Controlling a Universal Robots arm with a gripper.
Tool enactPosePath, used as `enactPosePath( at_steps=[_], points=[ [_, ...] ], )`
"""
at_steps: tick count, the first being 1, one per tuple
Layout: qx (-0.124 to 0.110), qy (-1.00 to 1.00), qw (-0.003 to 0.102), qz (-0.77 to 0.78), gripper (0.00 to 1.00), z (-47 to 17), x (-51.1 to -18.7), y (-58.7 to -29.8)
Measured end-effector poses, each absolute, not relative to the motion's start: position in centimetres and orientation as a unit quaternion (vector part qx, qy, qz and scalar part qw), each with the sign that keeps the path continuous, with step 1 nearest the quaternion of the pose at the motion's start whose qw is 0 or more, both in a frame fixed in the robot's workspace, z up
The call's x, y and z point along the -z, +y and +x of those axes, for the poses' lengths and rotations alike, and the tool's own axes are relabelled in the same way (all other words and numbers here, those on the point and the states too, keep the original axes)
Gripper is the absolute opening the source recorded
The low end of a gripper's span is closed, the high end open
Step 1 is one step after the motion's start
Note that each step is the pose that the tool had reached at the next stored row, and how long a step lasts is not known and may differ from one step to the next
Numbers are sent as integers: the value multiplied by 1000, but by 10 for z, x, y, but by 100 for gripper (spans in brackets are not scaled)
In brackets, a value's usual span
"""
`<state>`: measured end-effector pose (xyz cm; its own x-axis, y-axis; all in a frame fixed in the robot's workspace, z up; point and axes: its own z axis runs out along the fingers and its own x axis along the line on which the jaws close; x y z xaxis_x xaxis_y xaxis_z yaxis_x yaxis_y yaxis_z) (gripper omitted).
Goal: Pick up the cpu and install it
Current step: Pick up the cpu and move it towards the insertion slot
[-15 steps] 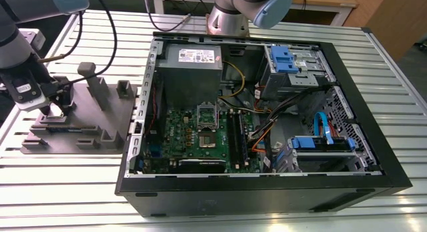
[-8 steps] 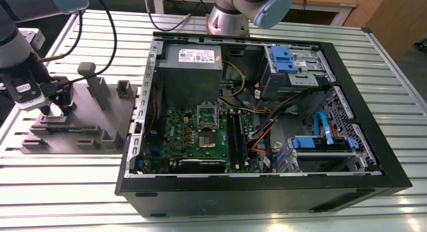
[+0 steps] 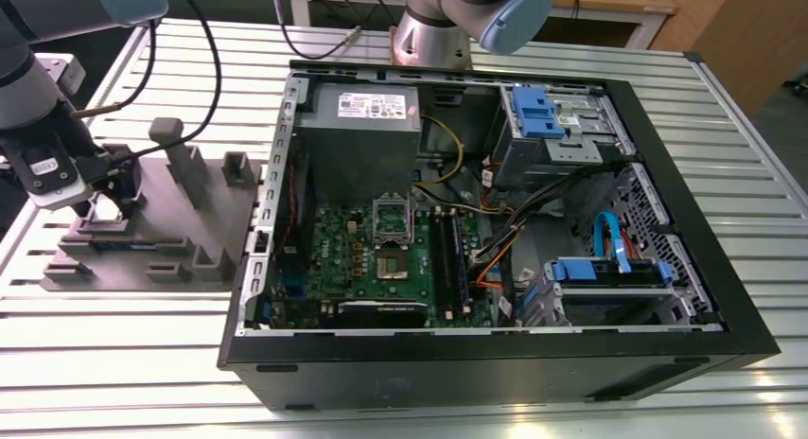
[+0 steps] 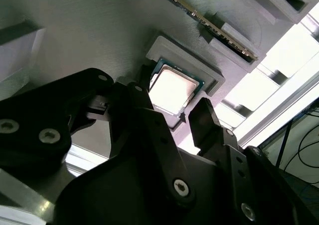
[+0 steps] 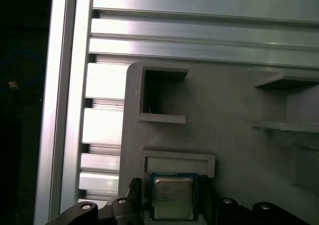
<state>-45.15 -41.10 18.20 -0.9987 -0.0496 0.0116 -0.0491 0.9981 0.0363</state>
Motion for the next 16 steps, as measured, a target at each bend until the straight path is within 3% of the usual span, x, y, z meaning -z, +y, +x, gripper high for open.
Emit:
enactPosePath(
  at_steps=[15, 16],
  points=[
    [18, -999, 6, 26, 56, -451, -185, -411],
    [17, -999, 6, 26, 49, -451, -185, -411]
  ],
)
